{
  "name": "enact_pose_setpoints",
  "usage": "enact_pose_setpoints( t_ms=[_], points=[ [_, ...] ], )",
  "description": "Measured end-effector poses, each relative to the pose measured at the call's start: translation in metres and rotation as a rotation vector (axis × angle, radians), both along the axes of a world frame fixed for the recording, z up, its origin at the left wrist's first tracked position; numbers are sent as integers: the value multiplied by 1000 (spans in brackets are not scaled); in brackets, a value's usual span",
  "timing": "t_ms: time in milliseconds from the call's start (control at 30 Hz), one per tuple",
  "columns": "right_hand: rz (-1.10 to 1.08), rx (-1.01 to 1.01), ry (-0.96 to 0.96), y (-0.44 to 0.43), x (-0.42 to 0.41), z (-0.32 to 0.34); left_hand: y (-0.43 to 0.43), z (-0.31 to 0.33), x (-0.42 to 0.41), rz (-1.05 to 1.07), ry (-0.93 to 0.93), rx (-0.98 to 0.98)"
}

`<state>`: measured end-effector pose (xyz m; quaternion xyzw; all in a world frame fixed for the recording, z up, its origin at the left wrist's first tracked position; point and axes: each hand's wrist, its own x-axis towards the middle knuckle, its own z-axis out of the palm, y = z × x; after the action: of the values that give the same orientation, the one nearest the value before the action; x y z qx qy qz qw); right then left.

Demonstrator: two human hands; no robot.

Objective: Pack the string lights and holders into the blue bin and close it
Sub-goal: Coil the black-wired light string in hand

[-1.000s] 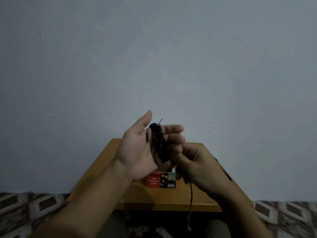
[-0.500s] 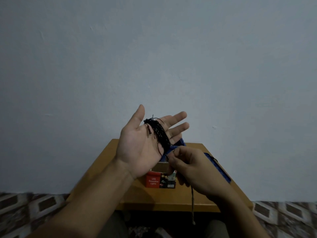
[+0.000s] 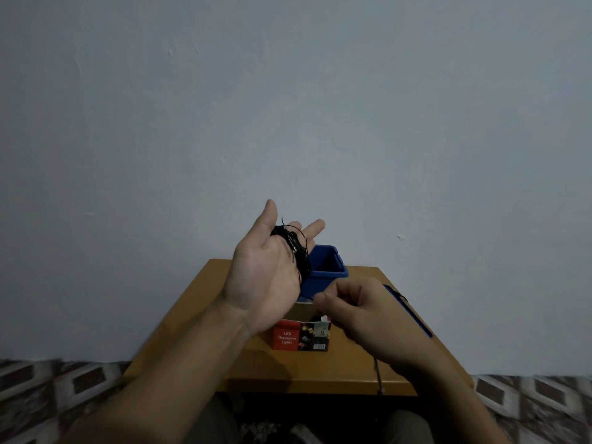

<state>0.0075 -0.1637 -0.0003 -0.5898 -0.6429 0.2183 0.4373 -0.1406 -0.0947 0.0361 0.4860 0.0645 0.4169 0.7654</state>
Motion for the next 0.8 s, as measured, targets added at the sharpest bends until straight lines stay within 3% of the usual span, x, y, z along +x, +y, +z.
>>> enact_pose_setpoints(
  t_ms=[400, 600, 800],
  points=[
    [-48, 85, 86, -4, 5, 9, -1, -6, 4, -9, 249, 82],
    [-51, 159, 173, -7, 7, 12, 2, -11, 4, 113, 417, 194],
    [18, 199, 151, -11, 9, 18, 11, -15, 0, 89, 592, 252]
  ],
)
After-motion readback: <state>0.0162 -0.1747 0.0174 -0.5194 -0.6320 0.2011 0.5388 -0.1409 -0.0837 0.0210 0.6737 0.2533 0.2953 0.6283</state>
